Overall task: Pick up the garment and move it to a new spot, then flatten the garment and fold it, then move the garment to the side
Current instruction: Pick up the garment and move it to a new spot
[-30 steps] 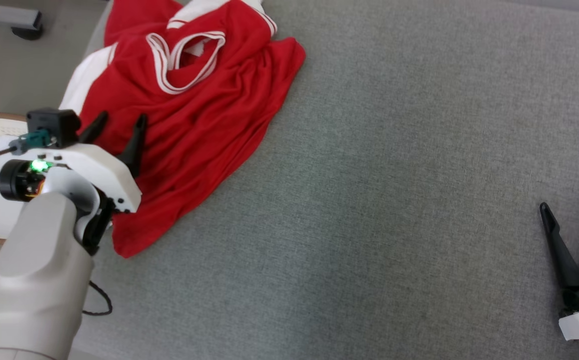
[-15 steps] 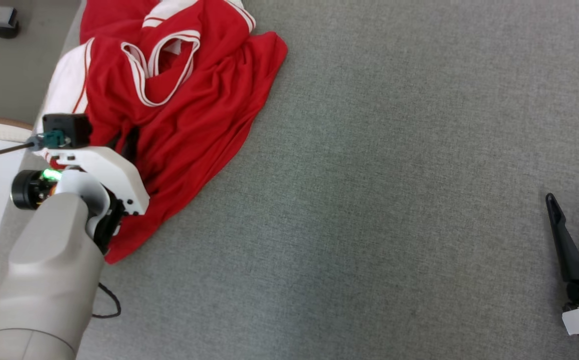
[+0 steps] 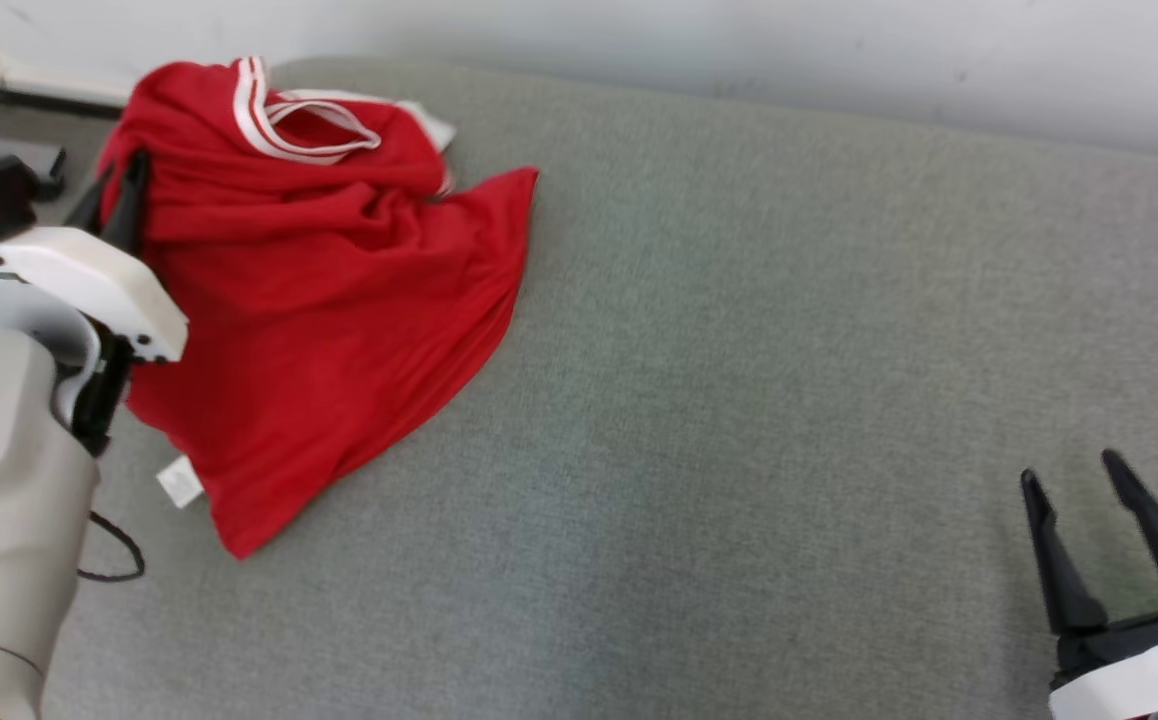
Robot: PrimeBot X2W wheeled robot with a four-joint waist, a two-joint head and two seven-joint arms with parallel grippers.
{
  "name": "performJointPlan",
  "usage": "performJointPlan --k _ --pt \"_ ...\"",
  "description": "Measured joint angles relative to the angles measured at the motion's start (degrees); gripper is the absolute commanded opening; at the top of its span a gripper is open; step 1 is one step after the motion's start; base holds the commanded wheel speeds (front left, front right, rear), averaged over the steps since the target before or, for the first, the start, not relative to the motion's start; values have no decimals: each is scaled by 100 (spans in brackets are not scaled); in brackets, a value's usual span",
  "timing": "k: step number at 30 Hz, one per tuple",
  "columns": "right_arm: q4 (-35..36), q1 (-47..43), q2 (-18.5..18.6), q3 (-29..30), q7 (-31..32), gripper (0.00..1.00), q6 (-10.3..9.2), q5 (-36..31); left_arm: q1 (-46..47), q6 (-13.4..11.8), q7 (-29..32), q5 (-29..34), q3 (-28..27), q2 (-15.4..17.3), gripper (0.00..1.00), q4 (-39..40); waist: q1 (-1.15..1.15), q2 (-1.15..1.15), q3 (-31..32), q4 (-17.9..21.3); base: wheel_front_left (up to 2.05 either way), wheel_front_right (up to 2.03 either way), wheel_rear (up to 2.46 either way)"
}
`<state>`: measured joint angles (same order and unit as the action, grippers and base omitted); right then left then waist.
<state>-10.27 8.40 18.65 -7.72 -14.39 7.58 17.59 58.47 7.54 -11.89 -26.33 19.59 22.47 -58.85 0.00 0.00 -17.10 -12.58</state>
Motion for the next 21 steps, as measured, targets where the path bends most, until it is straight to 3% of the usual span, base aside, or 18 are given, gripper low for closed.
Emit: performJointPlan --k 9,16,21 --pt "-275 -308 -383 -83 -66 100 0 166 105 0 315 -44 192 495 0 1136 1 0 949 353 0 0 0" --pt "-164 -603 -527 66 -66 100 0 204 19 0 1074 -431 146 817 0 2639 1 0 1395 778 0 0 0" --pt "-119 -738 -603 78 -67 100 0 204 -337 -107 1588 -781 99 824 0 3890 1 0 1533 1052 0 0 0"
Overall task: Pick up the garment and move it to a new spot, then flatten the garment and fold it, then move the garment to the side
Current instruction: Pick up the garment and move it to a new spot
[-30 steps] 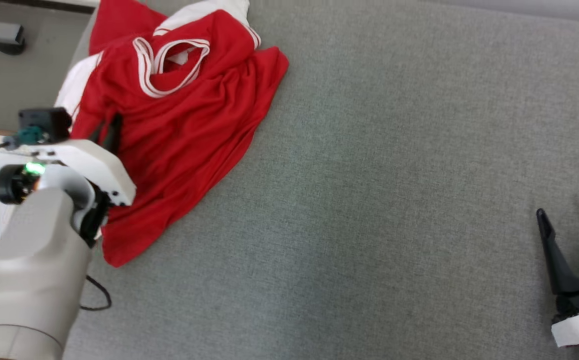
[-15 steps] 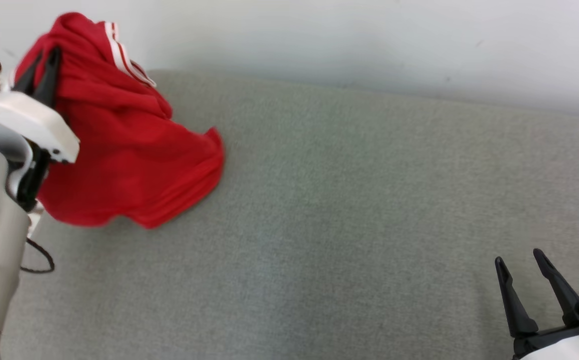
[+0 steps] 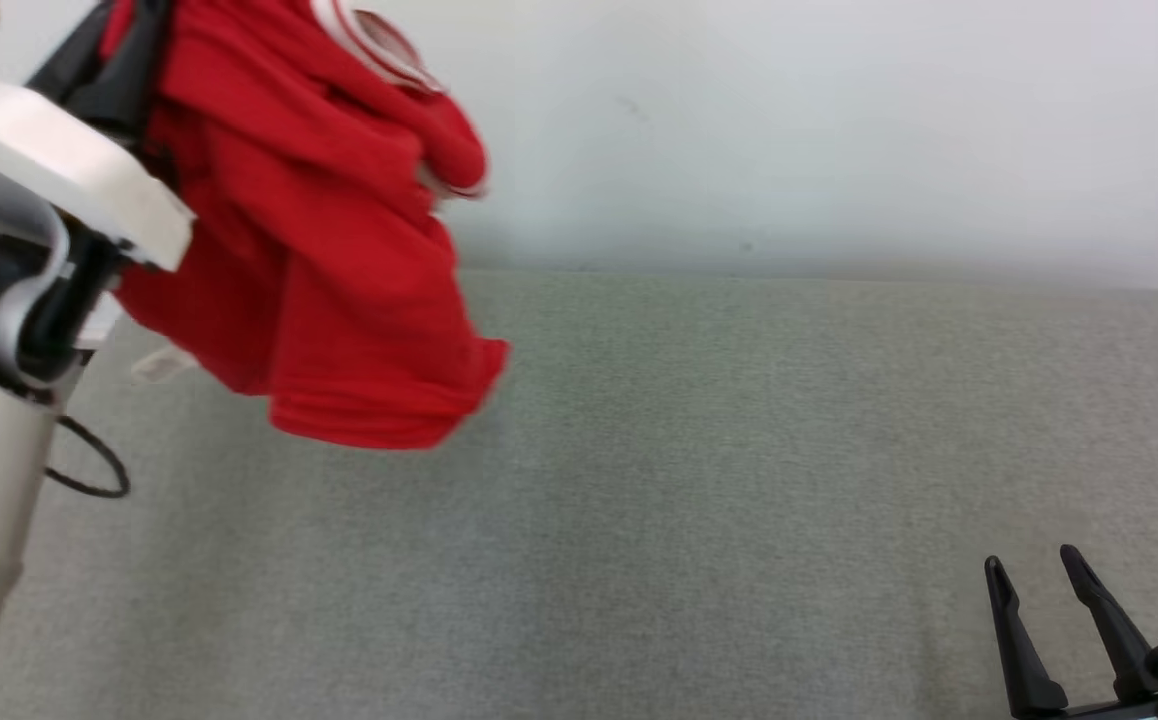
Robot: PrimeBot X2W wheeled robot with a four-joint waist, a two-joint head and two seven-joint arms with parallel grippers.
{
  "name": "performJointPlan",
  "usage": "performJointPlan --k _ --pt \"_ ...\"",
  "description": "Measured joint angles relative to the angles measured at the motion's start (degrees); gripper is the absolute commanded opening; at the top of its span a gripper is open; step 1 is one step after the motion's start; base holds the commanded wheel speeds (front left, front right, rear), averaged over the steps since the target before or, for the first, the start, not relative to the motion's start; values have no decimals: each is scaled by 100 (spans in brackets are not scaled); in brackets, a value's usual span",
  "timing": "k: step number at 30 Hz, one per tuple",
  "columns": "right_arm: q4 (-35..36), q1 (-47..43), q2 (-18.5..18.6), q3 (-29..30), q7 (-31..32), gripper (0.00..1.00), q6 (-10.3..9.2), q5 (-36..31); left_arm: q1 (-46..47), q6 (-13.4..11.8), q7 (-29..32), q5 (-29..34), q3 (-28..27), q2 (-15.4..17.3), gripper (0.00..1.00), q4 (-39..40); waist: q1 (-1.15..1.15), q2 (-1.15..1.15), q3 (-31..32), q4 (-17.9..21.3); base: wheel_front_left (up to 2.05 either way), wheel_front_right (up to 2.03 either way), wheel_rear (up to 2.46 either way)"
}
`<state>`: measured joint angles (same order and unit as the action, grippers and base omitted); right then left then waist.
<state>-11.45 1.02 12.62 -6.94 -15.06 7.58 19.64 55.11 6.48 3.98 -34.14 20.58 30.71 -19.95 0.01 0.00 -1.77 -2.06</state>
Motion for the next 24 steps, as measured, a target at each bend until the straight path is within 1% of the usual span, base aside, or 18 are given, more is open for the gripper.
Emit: performJointPlan --k 2,6,9,12,15,18,22,24 --pt "11 1 -19 -22 0 100 -1 0 -180 -57 168 -137 34 -70 0 500 0 0 15 107 0 0 0" --pt "27 13 -58 -42 -10 100 -1 1 -625 -190 457 -354 201 -311 0 1399 0 1 21 352 0 0 0" --pt "38 55 -87 -48 -11 100 -1 1 -951 -275 588 -426 448 -522 0 1945 0 1 1 566 0 0 0" --pt "53 147 -111 -47 -12 100 -1 2 -1217 -359 654 -470 711 -766 0 2302 0 0 -42 809 0 0 0" --pt "53 173 -140 -34 -11 100 -1 4 -1452 -392 661 -565 988 -1080 0 2448 0 0 -102 1067 0 0 0" --pt "59 218 -162 -7 -12 100 -1 11 -1648 -410 591 -595 1222 -1347 0 2407 0 0 -172 1335 0 0 0" --pt "78 244 -203 4 -12 100 -1 13 -1874 -390 485 -593 1589 -1716 0 2069 0 1 -291 1680 0 0 0" --pt "86 254 -241 -9 -11 100 -1 15 -1987 -366 413 -550 1750 -1820 0 1758 0 1 -357 1839 0 0 0"
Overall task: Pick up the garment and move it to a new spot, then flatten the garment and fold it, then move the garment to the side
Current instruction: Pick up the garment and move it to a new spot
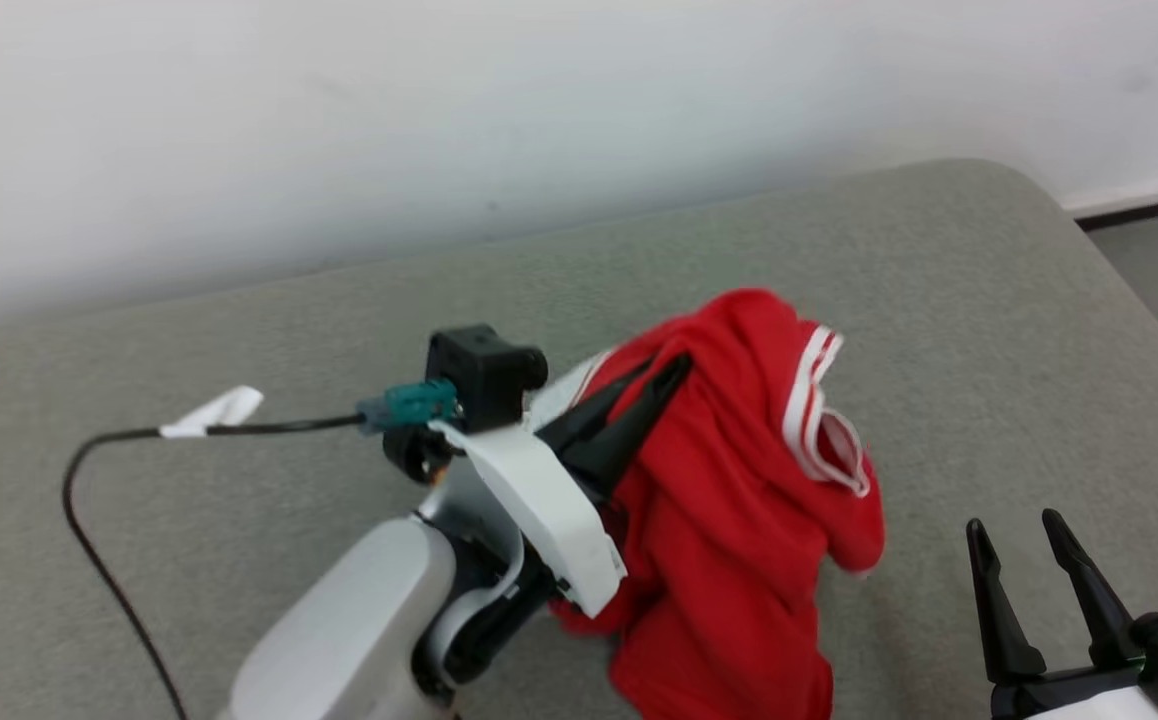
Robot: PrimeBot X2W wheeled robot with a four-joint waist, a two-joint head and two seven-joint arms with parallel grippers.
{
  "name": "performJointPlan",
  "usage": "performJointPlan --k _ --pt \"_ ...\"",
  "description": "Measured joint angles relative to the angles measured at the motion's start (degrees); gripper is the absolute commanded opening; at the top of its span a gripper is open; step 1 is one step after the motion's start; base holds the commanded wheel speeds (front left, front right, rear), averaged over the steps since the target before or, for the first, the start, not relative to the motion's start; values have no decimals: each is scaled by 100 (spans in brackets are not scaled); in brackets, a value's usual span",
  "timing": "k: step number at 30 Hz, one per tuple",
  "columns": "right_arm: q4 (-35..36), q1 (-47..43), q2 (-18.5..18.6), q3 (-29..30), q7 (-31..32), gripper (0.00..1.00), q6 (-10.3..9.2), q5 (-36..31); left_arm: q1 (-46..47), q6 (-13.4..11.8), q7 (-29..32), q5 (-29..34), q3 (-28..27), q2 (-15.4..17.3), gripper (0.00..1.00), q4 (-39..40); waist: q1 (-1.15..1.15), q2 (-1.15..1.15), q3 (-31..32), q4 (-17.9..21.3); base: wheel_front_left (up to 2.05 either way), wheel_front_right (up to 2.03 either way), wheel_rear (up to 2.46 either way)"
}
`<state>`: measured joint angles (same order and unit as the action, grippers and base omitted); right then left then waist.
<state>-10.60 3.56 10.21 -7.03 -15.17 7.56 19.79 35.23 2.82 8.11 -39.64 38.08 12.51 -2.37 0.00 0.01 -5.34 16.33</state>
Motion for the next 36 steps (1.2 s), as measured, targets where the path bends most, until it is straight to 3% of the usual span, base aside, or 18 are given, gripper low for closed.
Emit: performJointPlan --k 9,17,18,19,20,27,36 --pt "22 69 -155 81 -1 100 0 2 -156 118 -522 274 337 -171 0 -2018 0 0 -392 517 0 0 0" --pt "11 75 -253 172 -1 100 0 -7 27 229 -893 423 469 -189 3 -3360 -1 -1 -528 580 0 0 0" --pt "4 73 -253 185 -1 100 0 -13 63 245 -959 428 466 -220 40 -3451 -1 -1 -523 556 0 0 0" --pt "-4 72 -253 186 -1 100 0 -15 81 246 -1011 424 448 -257 84 -3526 -1 0 -509 530 0 0 0" --pt "-18 71 -252 181 0 100 0 -15 88 246 -1028 407 433 -288 100 -3606 -1 -1 -484 507 0 0 0" --pt "-66 -20 -131 235 -1 100 0 -16 120 161 -1096 271 299 -299 100 -3554 0 0 -202 350 0 0 0" --pt "-127 -143 -16 136 -1 100 0 -4 116 0 -550 187 326 -132 100 -2209 0 -1 233 266 0 0 0"
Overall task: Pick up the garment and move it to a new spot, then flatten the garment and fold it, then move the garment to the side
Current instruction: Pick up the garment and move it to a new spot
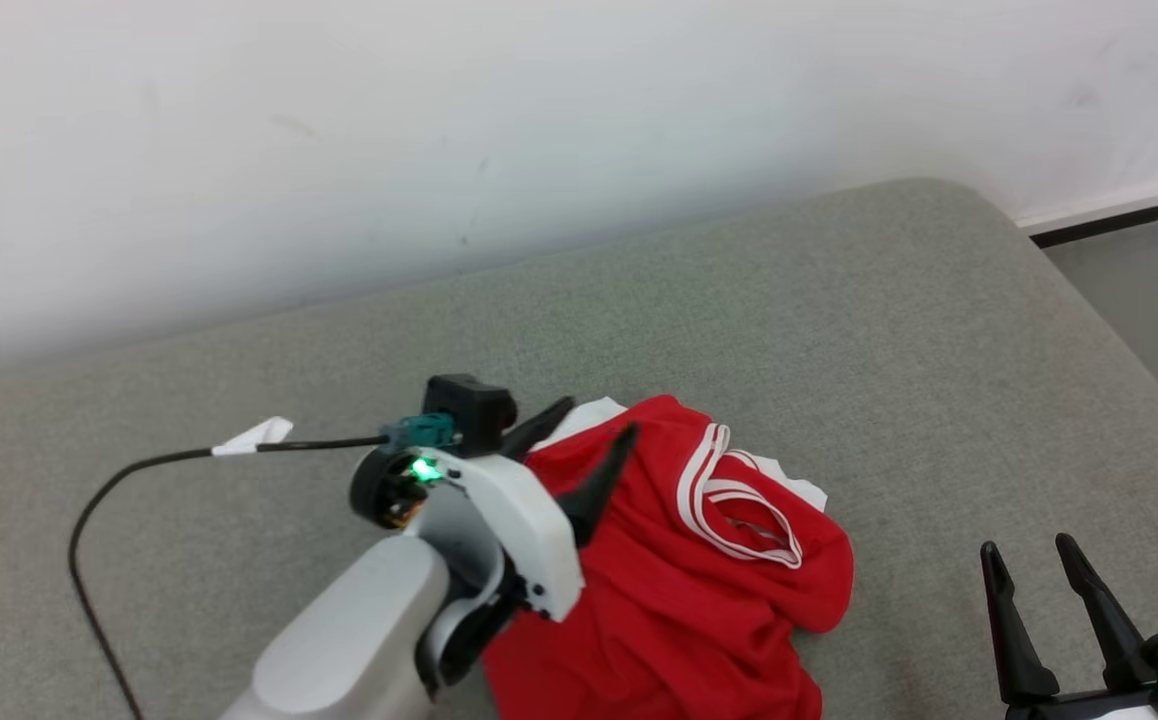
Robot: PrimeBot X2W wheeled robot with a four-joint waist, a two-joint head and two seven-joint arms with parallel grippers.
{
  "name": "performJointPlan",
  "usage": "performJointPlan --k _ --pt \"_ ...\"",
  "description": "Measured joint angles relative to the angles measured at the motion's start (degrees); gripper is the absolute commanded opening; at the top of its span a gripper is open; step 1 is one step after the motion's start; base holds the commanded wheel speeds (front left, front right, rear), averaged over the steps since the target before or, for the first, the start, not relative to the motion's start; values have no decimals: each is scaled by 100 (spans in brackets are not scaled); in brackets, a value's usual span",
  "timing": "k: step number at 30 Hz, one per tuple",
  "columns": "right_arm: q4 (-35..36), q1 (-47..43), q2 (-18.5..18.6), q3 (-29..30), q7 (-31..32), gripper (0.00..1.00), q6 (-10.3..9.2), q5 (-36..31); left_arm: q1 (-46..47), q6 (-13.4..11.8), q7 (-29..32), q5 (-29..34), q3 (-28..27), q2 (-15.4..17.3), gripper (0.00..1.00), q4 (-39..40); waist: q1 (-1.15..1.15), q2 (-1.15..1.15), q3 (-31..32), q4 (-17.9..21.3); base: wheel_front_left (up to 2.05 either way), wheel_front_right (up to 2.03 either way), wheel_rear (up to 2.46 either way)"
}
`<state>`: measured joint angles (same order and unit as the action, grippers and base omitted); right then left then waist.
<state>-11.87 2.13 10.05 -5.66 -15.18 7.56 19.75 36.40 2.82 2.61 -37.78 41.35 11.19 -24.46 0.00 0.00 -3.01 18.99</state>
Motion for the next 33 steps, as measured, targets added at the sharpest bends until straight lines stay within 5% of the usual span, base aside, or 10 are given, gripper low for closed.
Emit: performJointPlan --k 10,22,31,32,33 --pt "3 10 88 -138 0 100 0 59 73 -290 820 99 432 -170 100 822 0 0 57 278 0 0 0" --pt "76 53 -57 -60 0 100 0 85 115 -636 822 519 723 -162 100 -335 0 0 -436 479 0 0 0" --pt "100 180 -254 -94 1 100 0 45 486 -620 465 764 769 -120 100 -985 -1 0 -886 388 0 0 0" --pt "101 211 -265 -96 0 100 0 43 523 -605 416 772 778 -123 42 -1060 0 0 -923 380 0 0 0" --pt "102 241 -271 -97 0 100 0 43 552 -584 374 793 790 -130 0 -1132 -1 0 -954 374 0 0 0"
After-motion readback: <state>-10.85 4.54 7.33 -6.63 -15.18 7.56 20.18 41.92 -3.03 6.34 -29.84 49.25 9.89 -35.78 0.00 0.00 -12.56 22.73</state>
